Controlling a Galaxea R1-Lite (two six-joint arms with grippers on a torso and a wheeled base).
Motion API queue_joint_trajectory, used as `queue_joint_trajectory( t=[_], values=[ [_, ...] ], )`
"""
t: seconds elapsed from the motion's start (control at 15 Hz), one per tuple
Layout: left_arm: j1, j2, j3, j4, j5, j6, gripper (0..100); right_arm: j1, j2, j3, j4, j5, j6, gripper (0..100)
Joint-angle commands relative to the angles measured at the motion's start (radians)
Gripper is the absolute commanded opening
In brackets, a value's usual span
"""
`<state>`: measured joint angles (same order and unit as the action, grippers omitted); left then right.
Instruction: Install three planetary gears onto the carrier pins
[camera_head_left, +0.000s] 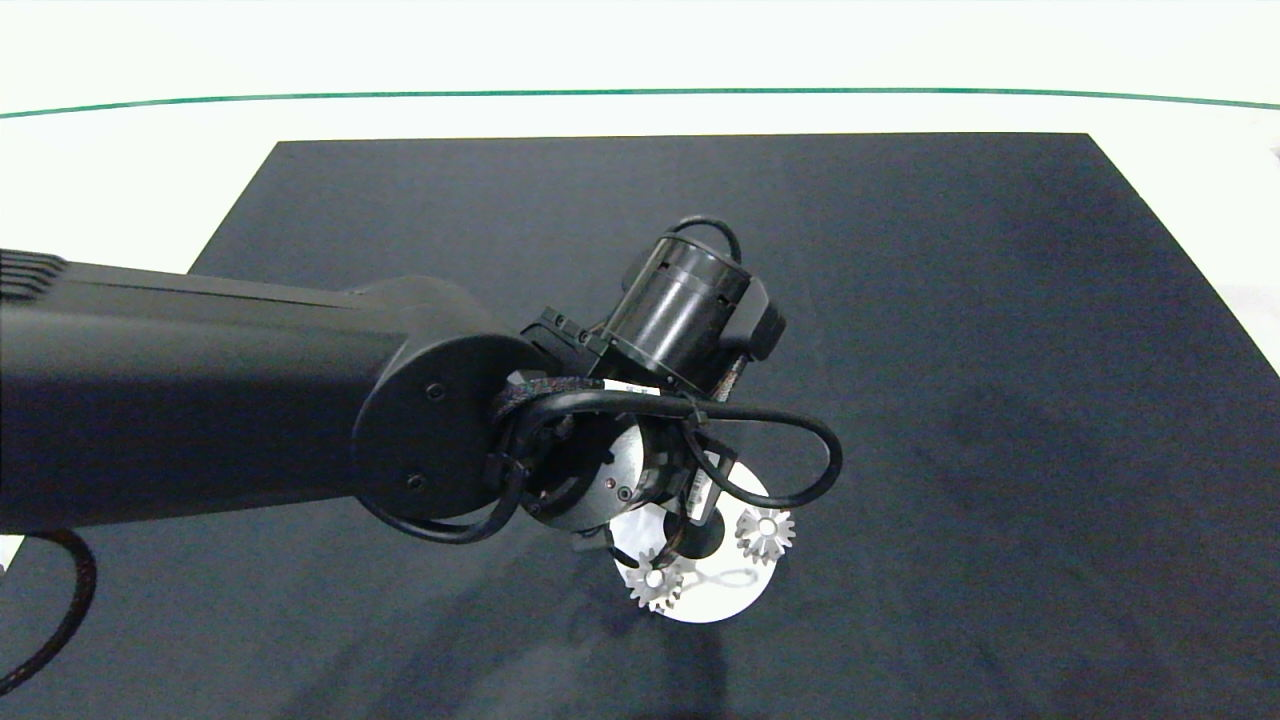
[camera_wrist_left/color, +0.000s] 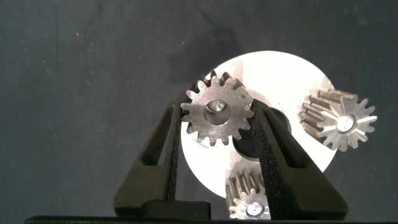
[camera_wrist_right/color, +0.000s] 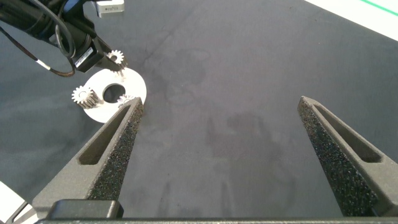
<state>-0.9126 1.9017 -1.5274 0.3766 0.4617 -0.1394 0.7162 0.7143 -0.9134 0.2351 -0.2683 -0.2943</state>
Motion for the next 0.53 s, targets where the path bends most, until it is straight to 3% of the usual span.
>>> queue_joint_trajectory(
  t=[0.07,0.53],
  values=[
    [0.0,-0.001,0.01,0.002,0.003,-0.006,4,0.002,-0.001,0.001,0.001,-0.002,-0.002,100],
    [-0.002,0.0,0.009,0.002,0.003,-0.003,4,0.002,-0.002,-0.001,0.001,-0.002,-0.002,100]
  ],
)
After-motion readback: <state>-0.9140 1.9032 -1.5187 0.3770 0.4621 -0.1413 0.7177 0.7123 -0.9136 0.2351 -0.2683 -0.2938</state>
